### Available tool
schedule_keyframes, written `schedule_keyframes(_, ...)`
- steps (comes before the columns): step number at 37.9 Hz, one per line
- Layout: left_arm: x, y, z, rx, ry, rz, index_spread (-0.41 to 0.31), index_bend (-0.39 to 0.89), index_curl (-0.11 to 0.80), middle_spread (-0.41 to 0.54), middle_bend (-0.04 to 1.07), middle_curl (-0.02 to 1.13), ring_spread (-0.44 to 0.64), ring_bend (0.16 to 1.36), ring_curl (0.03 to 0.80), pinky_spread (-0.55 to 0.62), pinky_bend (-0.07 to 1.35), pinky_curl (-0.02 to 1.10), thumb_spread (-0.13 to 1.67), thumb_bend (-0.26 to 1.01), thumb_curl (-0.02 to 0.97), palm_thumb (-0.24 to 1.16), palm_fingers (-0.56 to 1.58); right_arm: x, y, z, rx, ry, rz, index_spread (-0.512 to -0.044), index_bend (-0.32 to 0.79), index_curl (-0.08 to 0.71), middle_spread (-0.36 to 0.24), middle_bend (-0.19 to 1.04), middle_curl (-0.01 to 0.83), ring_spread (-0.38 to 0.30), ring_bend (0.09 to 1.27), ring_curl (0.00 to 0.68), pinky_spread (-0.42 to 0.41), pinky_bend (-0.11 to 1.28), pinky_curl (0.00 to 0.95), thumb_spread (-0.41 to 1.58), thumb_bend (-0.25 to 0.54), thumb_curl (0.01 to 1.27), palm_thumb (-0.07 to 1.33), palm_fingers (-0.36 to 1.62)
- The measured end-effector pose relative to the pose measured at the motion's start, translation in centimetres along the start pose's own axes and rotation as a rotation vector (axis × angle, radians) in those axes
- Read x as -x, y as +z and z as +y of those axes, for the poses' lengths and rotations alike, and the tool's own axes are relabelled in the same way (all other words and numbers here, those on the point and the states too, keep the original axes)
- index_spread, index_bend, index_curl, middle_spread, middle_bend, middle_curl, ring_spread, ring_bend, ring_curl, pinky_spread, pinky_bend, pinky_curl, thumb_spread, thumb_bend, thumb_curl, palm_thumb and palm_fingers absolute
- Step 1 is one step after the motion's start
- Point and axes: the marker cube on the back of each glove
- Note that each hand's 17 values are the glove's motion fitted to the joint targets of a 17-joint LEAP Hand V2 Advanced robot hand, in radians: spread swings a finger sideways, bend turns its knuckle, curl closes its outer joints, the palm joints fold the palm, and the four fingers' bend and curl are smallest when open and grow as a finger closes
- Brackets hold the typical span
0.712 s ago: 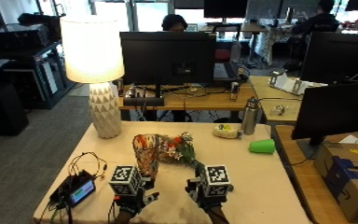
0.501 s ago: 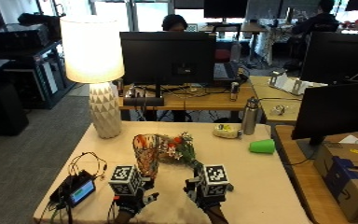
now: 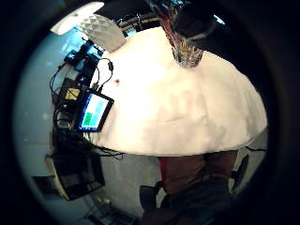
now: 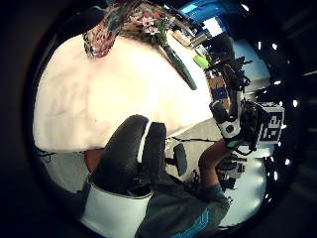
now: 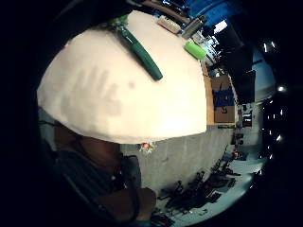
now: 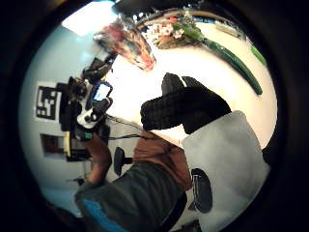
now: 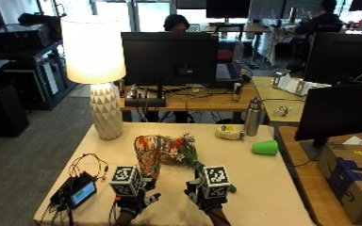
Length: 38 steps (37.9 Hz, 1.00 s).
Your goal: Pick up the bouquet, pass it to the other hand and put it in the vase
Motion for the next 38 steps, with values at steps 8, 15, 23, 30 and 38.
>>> schedule_keyframes(8, 0.0, -0.5, 0.3, -0.018, -0.003, 0.016, -0.134, 0.16, 0.299, 0.037, 0.17, 0.26, 0.23, 0.48, 0.248, 0.4, 0.29, 0.27, 1.03, -0.02, 0.221, 0.16, 0.45, -1.1, -0.7, -0.1, -0.001, -0.003, 0.048, -0.357, 0.15, 0.235, 0.058, 0.19, 0.257, 0.185, 0.29, 0.196, 0.331, 0.47, 0.295, 1.21, 0.13, 0.25, 0.49, 0.27)
schedule_keyframes(15, -0.2, -1.4, 0.7, -0.053, -0.004, 0.032, -0.135, 0.16, 0.315, 0.037, 0.17, 0.27, 0.24, 0.49, 0.258, 0.4, 0.28, 0.29, 1.04, -0.02, 0.238, 0.16, 0.44, -6.9, -1.7, -1.0, -0.082, 0.077, 0.018, -0.355, 0.1, 0.232, 0.066, 0.19, 0.275, 0.19, 0.3, 0.213, 0.333, 0.49, 0.315, 1.2, 0.085, 0.27, 0.5, 0.22)
schedule_keyframes(23, -0.4, -0.6, 0.6, -0.045, 0.013, 0.056, -0.136, 0.16, 0.325, 0.037, 0.17, 0.28, 0.24, 0.49, 0.267, 0.4, 0.27, 0.3, 1.04, -0.02, 0.251, 0.15, 0.44, -13.2, 1.3, -4.4, -0.121, 0.191, -0.041, -0.357, 0.09, 0.205, 0.071, 0.2, 0.293, 0.195, 0.33, 0.233, 0.336, 0.54, 0.338, 1.17, 0.051, 0.3, 0.54, 0.11)
schedule_keyframes(30, -0.3, -0.3, 0.6, -0.039, 0.005, 0.062, -0.136, 0.16, 0.331, 0.037, 0.17, 0.29, 0.24, 0.49, 0.273, 0.41, 0.27, 0.31, 1.05, -0.02, 0.26, 0.15, 0.43, -16.0, 6.3, -7.5, -0.038, 0.253, -0.068, -0.359, 0.08, 0.185, 0.081, 0.19, 0.298, 0.206, 0.34, 0.242, 0.337, 0.6, 0.36, 1.14, 0.028, 0.32, 0.59, 0.01)
schedule_keyframes(38, 0.1, 0.0, 0.5, -0.039, 0.006, 0.095, -0.134, 0.16, 0.337, 0.044, 0.17, 0.29, 0.24, 0.49, 0.279, 0.41, 0.27, 0.32, 1.05, -0.02, 0.268, 0.15, 0.43, -17.0, 10.9, -9.3, 0.143, 0.292, -0.093, -0.351, 0.1, 0.177, 0.079, 0.21, 0.31, 0.211, 0.36, 0.248, 0.336, 0.64, 0.362, 1.11, -0.007, 0.33, 0.62, 0.02)
